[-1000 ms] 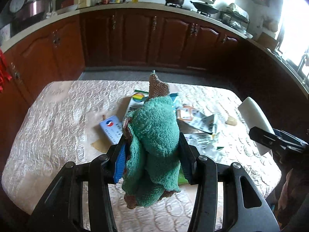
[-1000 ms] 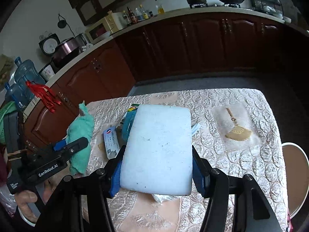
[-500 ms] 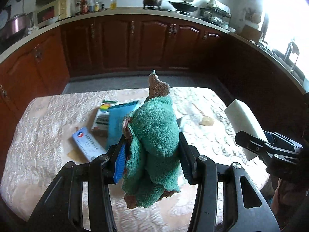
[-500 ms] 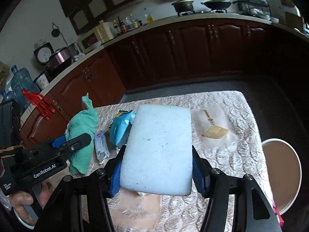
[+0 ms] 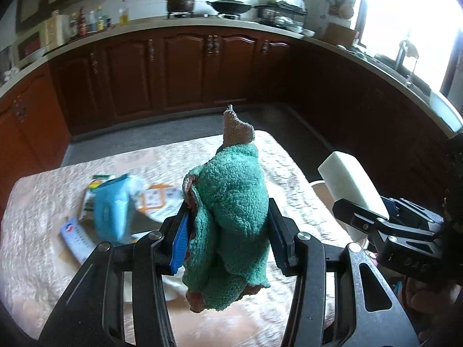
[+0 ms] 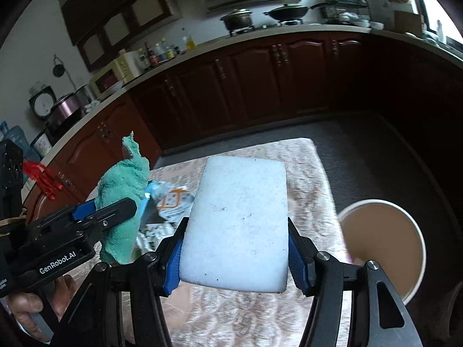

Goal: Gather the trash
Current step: 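Carry the towel and sponge to the bucket and open both tools over it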

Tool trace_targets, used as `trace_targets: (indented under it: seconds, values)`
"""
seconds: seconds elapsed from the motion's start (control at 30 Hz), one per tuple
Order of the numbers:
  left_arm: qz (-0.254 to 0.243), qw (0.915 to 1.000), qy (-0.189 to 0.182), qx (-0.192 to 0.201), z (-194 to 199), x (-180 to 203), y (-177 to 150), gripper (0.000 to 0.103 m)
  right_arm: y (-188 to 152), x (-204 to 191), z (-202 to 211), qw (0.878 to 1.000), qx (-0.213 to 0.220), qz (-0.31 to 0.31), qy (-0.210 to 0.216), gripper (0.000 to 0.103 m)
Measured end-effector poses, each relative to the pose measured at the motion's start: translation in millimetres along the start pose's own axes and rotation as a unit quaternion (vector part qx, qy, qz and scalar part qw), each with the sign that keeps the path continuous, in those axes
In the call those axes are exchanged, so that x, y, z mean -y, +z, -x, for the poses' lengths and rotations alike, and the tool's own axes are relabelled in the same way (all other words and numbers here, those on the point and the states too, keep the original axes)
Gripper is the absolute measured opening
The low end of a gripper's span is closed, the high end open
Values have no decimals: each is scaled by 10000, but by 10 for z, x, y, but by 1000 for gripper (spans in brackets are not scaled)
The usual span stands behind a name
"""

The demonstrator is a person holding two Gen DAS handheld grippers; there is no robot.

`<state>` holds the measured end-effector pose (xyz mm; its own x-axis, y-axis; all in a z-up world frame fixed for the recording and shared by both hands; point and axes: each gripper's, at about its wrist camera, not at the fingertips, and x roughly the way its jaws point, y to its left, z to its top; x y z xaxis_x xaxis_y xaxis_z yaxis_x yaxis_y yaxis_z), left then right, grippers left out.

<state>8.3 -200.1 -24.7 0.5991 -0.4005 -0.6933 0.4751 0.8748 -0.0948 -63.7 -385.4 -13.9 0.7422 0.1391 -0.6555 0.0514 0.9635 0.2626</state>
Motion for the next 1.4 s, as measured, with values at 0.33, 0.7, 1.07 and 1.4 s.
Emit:
trace_targets:
  seconds: [0.33,0.7,1.07,1.4]
  values:
    - [-389,9984,-416,-66,-233,608,148,46,-49,623,277,9979,109,-461,-439,59]
    - [-648,9946,-761,-264,-570,1171,206,46,-133,1231,491,9914,159,-907,-927,59]
    - [-730,9889,-1140,-615,-982,1494,236,46,-253,1691,521,9831,25,-1307,-1282,59]
    - [-704,9829,-1369,-1007,-1332,1775,131,46,-362,1960,413,9757,-266,-1640,-1431,59]
